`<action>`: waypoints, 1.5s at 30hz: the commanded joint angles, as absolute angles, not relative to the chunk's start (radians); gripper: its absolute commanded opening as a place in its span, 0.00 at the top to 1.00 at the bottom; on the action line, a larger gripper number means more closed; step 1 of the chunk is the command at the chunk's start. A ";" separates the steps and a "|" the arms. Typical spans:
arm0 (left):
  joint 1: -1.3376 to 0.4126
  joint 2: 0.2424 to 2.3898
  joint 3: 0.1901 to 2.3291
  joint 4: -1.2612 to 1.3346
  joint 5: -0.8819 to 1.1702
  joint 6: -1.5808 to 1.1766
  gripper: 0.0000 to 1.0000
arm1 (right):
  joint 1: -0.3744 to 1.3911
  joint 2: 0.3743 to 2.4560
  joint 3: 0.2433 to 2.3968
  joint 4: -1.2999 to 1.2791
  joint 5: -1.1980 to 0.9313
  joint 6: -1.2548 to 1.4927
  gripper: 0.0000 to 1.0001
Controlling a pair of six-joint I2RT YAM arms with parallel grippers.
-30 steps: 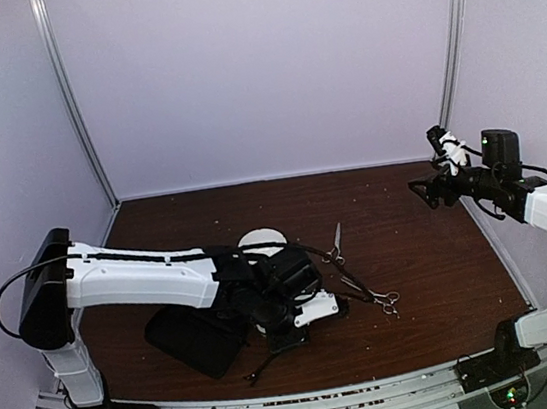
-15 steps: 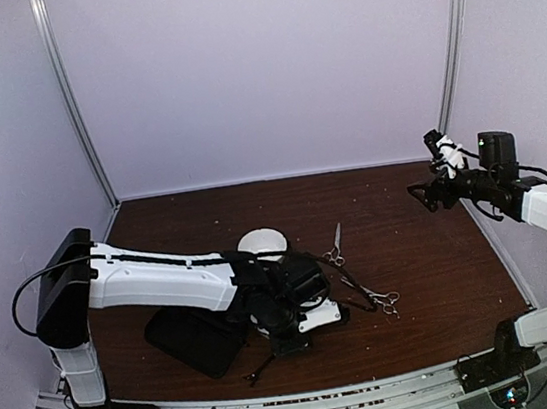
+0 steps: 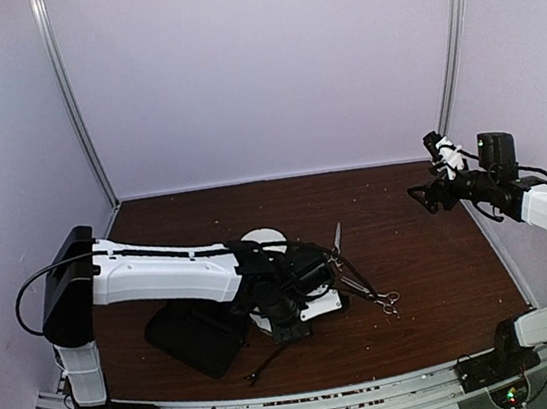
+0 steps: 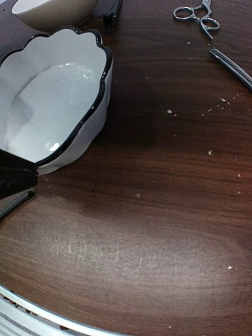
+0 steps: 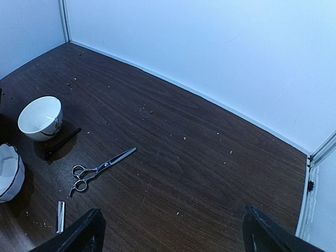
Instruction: Sort the hair-cutting tools
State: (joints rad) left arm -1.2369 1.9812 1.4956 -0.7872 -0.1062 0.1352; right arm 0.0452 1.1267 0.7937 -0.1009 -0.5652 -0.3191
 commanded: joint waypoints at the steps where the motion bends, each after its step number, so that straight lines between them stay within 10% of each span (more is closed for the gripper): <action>1: -1.210 2.002 1.519 -0.833 -0.152 0.155 1.00 | 0.038 1.121 0.812 -0.103 -0.574 -0.334 0.07; 45: -0.985 2.044 1.594 -0.756 -0.198 0.126 0.95 | 0.039 1.119 0.814 -0.109 -0.568 -0.337 0.07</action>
State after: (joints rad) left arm -0.9691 2.0945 1.5803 -0.7956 -0.2249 0.1474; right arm 0.0452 1.1267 0.7940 -0.1089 -0.5648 -0.3340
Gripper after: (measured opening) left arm 0.022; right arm 0.926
